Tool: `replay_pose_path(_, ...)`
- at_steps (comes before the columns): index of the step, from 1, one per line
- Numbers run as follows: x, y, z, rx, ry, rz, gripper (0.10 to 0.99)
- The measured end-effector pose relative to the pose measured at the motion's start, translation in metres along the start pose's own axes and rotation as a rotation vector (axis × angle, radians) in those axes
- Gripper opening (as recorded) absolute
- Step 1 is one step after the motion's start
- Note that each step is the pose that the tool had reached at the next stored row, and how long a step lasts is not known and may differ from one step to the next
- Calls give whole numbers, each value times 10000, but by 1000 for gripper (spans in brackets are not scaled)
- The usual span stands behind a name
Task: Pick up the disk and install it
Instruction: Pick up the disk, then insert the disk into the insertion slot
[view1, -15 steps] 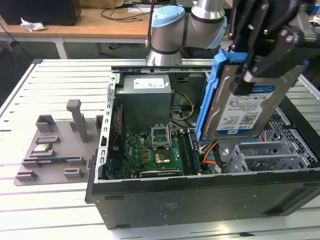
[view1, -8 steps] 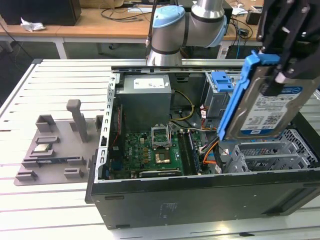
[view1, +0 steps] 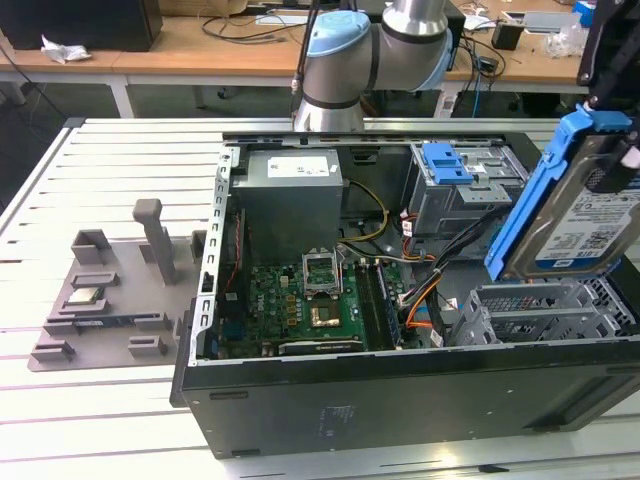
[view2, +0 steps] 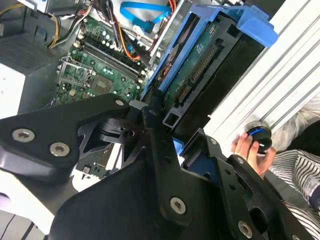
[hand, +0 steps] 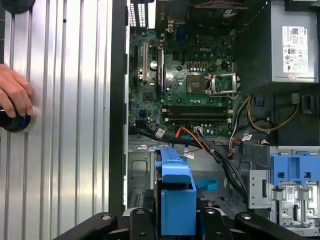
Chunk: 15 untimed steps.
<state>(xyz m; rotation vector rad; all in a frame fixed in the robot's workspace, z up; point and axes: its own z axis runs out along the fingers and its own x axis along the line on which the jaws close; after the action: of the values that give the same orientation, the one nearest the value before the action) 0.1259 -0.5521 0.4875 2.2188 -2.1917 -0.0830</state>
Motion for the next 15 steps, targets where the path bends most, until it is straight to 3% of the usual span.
replay_pose_path(11, 0, -20, -1, 0, -1, 0, 369)
replay_pose_path(15, 4, -67, 140, -2, -1, 2, 369)
